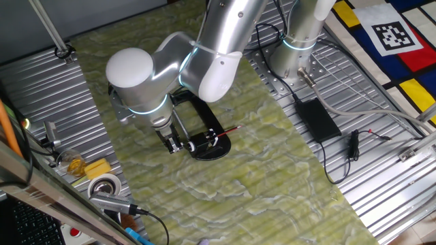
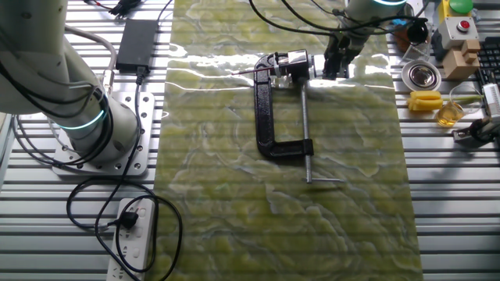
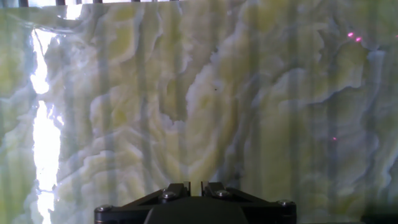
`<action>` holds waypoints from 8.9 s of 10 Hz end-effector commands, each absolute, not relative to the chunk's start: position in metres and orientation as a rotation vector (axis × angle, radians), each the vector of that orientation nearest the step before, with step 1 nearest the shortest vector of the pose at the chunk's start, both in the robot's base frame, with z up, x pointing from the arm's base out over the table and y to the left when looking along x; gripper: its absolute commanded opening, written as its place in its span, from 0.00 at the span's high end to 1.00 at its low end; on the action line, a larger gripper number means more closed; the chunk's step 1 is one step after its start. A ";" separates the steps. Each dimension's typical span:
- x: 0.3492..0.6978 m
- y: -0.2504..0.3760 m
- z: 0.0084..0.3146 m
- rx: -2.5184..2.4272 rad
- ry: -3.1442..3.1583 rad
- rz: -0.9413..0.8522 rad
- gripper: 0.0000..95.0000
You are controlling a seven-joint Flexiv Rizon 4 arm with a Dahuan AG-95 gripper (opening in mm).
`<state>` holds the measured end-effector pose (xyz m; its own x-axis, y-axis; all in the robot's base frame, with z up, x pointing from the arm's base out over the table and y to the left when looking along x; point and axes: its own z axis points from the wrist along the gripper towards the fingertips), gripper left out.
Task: Sharpen the pencil with a pencil sharpener
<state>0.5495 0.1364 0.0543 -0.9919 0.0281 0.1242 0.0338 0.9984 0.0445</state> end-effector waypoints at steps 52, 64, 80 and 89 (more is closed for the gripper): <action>0.560 0.142 0.048 -0.052 -3.094 -0.038 0.80; 0.597 0.148 0.089 0.180 -3.064 -0.007 1.00; 0.571 0.126 0.095 0.042 -3.091 -0.125 1.00; 0.568 0.135 0.066 -0.149 -3.199 -0.086 0.80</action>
